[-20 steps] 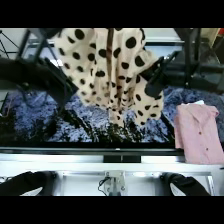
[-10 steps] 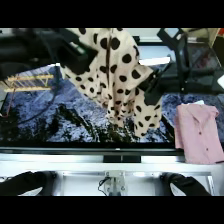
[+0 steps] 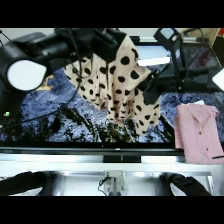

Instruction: Fold the shirts.

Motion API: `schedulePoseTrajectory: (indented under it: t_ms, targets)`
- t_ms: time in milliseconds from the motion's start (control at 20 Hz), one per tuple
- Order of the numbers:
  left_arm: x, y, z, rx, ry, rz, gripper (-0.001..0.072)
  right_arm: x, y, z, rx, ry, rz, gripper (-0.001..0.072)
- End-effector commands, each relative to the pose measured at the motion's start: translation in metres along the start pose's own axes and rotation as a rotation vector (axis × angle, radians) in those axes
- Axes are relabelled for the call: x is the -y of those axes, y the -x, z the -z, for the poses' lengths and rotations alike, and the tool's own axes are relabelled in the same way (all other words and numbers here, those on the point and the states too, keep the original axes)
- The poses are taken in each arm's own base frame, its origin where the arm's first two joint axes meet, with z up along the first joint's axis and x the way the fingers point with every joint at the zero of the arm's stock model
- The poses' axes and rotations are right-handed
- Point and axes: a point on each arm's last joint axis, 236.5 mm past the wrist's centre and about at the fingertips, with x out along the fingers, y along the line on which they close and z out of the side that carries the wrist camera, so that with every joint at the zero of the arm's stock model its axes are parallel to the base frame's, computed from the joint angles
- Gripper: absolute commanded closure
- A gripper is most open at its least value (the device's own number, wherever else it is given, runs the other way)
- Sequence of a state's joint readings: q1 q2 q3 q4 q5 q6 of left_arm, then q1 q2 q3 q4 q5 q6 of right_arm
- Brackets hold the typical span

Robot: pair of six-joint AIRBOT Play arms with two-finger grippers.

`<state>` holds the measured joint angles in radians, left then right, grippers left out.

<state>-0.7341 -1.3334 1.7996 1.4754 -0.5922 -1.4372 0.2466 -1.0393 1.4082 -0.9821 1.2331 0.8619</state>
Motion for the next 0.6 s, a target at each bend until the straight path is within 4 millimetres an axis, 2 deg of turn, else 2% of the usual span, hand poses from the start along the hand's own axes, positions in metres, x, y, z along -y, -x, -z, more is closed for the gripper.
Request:
schedulePoseTrajectory:
  t_ms: [0,50,100,150,250,300,350,400,450,550]
  targets:
    - [-0.001,-0.014,-0.004,0.053,0.014,-0.004,0.0333,-0.002,0.000,-0.001,0.004,0.001,-0.008,0.0667]
    - [-0.002,-0.019,0.002,0.041,0.015,-0.005,0.0362,-0.002,0.000,-0.002,0.007,0.002,-0.010,0.0667]
    - [-0.004,-0.024,0.008,0.029,0.013,-0.009,0.0548,-0.002,0.000,-0.002,0.009,0.002,-0.011,0.0667]
    - [-0.008,-0.028,0.014,0.018,0.002,-0.015,0.0641,-0.002,0.000,-0.002,0.008,0.002,-0.011,0.0667]
    - [-0.020,-0.027,0.014,0.017,0.006,-0.037,0.0663,-0.001,0.000,-0.002,0.008,0.002,-0.007,0.0658]
    - [-0.029,-0.023,0.008,0.029,0.007,-0.053,0.0664,0.001,0.000,-0.003,0.014,0.004,0.007,0.0615]
    - [-0.039,-0.017,0.000,0.047,0.017,-0.071,0.0664,0.004,0.001,-0.007,0.028,-0.004,0.015,0.0457]
    - [-0.048,-0.010,-0.009,0.067,0.040,-0.089,0.0664,0.007,0.001,-0.012,0.049,-0.005,0.030,0.0354]
    - [-0.059,-0.002,-0.019,0.089,0.073,-0.109,0.0665,0.010,0.004,-0.019,0.081,-0.004,0.048,0.0317]
    - [-0.074,0.015,-0.034,0.127,0.148,-0.136,0.0664,0.013,0.009,-0.042,0.179,-0.022,0.065,0.0318]
